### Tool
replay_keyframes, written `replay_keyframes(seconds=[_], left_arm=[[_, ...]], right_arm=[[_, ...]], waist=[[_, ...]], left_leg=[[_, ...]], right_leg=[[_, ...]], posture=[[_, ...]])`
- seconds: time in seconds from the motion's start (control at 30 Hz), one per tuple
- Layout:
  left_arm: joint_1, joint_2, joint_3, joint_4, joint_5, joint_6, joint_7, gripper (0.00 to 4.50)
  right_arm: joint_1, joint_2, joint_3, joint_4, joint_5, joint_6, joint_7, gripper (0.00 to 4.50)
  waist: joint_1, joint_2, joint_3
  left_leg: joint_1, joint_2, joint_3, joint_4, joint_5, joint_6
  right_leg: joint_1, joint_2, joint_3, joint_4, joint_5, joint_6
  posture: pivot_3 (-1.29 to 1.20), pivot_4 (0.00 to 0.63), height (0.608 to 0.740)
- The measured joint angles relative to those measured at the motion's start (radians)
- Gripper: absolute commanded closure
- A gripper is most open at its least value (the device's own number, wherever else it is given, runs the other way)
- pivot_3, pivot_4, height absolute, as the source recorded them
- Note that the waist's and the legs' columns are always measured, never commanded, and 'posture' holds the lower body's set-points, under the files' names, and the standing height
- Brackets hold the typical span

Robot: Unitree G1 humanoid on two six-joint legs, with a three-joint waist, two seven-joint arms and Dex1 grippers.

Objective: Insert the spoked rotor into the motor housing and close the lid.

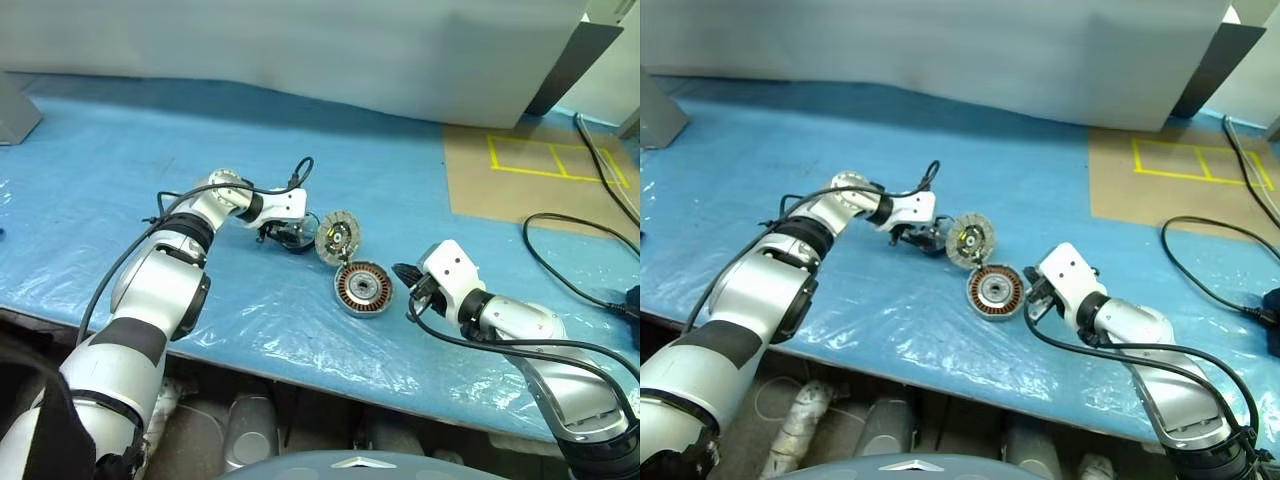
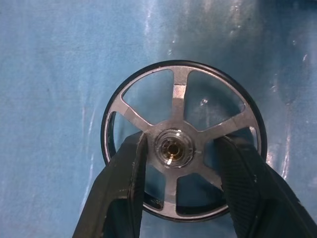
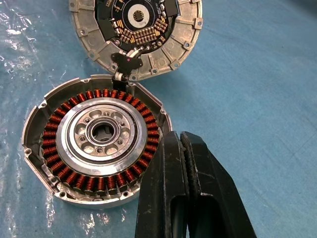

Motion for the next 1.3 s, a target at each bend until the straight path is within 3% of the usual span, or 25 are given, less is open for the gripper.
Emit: replay_keyframes(seconds=[0.3, 0.4, 0.63, 0.93, 1.17, 1.3], left_arm=[[0.002, 0.001, -0.003, -0.002, 0.004, -0.001, -0.006, 2.33], [0.005, 0.008, 0.006, -0.012, -0.006, -0.005, -0.043, 2.8], [0.021, 0.014, 0.075, -0.013, -0.085, 0.021, -0.118, 2.8], [0.048, 0.1, 0.124, -0.045, -0.152, 0.031, -0.197, 2.8], [0.083, 0.175, 0.224, -0.184, -0.289, 0.132, -0.278, 2.8], [0.123, 0.191, 0.283, -0.351, -0.401, 0.268, -0.325, 2.8]], right_arm=[[0.003, 0.0, 0.002, 0.0, -0.005, 0.0, 0.0, 4.5], [0.003, 0.0, 0.002, 0.0, -0.006, 0.0, 0.0, 4.5], [0.001, 0.002, 0.002, 0.0, -0.002, 0.0, 0.001, 4.5], [-0.085, 0.002, 0.004, 0.06, 0.0, -0.025, 0.027, 4.5], [-0.143, 0.005, 0.014, 0.12, 0.016, -0.048, 0.069, 4.5], [-0.168, 0.013, -0.043, 0.124, 0.078, -0.052, 0.097, 4.5]], waist=[[0.0, 0.0, 0.0], [0.0, 0.0, 0.0], [0.0, 0.001, 0.0], [-0.004, 0.001, 0.0], [-0.004, 0.001, 0.001], [-0.001, 0.002, 0.001]], left_leg=[[0.0, 0.0, 0.0, 0.0, 0.0, 0.0], [0.001, 0.0, 0.0, 0.0, 0.0, 0.0], [-0.001, 0.0, 0.0, -0.001, 0.0, 0.0], [-0.004, 0.0, 0.0, -0.004, 0.0, 0.0], [-0.005, 0.0, 0.001, -0.006, 0.0, 0.0], [-0.006, 0.0, 0.001, -0.006, 0.0, 0.0]], right_leg=[[0.0, 0.0, 0.001, 0.0, 0.0, 0.0], [0.0, 0.0, 0.001, -0.001, 0.0, 0.0], [-0.001, 0.0, 0.0, -0.003, 0.0, 0.0], [-0.003, 0.001, 0.0, -0.004, 0.0, 0.0], [-0.004, 0.001, -0.001, -0.006, 0.0, 0.0], [-0.005, 0.0, -0.001, -0.006, 0.0, 0.0]], posture=[[0.0, 0.15, 0.74], [0.0, 0.15, 0.74], [0.0, 0.15, 0.74], [0.0, 0.15, 0.74], [0.0, 0.15, 0.74], [0.0, 0.15, 0.74]])
